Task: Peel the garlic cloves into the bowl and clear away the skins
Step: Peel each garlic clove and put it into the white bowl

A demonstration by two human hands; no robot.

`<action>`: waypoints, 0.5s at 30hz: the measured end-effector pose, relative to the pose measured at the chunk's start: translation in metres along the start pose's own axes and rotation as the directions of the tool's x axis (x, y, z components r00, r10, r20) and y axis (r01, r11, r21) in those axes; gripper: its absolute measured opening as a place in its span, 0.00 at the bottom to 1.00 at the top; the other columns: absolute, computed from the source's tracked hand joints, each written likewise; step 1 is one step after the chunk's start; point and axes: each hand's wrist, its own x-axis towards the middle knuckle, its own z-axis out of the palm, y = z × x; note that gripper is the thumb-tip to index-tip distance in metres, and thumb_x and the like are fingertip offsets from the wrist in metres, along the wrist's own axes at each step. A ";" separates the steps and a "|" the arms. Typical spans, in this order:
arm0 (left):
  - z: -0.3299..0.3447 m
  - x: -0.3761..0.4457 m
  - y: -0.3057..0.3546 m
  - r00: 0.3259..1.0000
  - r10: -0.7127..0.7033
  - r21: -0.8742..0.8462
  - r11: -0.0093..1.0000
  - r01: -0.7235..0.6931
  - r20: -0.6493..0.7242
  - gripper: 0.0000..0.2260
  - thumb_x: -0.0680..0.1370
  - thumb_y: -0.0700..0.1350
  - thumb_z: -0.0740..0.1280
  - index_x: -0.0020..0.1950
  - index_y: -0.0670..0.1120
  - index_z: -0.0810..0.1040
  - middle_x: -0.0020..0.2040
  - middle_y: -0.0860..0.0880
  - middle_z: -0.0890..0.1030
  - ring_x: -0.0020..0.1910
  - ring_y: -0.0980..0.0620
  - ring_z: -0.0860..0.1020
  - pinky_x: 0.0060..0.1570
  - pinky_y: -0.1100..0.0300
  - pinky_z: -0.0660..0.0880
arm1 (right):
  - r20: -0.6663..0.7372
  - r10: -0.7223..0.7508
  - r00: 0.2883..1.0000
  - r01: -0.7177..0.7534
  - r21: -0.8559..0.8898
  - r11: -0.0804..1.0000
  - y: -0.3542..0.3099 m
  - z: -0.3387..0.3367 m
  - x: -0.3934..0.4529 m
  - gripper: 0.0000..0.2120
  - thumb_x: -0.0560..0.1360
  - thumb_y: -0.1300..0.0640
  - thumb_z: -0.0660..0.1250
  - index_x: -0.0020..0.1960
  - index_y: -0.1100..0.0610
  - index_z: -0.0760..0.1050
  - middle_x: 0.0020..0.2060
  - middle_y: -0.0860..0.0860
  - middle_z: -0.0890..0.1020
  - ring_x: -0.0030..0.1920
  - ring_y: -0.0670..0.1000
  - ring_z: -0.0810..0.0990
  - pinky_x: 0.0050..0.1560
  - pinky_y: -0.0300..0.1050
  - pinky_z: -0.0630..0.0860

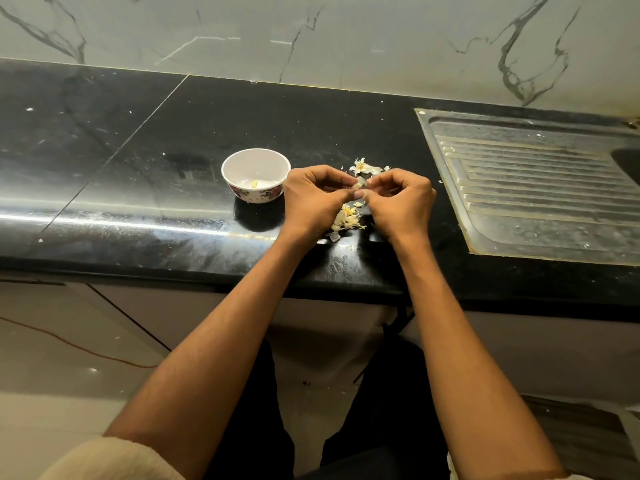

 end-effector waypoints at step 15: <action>0.000 -0.001 0.002 1.000 -0.002 -0.011 1.000 0.002 -0.001 0.08 0.67 0.29 0.79 0.42 0.38 0.86 0.37 0.43 0.86 0.38 0.47 0.86 0.43 0.56 0.84 | 0.223 0.075 0.972 -0.155 0.369 0.916 -0.001 -0.002 -0.001 0.03 0.72 0.62 0.79 0.42 0.60 0.86 0.34 0.53 0.86 0.33 0.45 0.82 0.30 0.35 0.74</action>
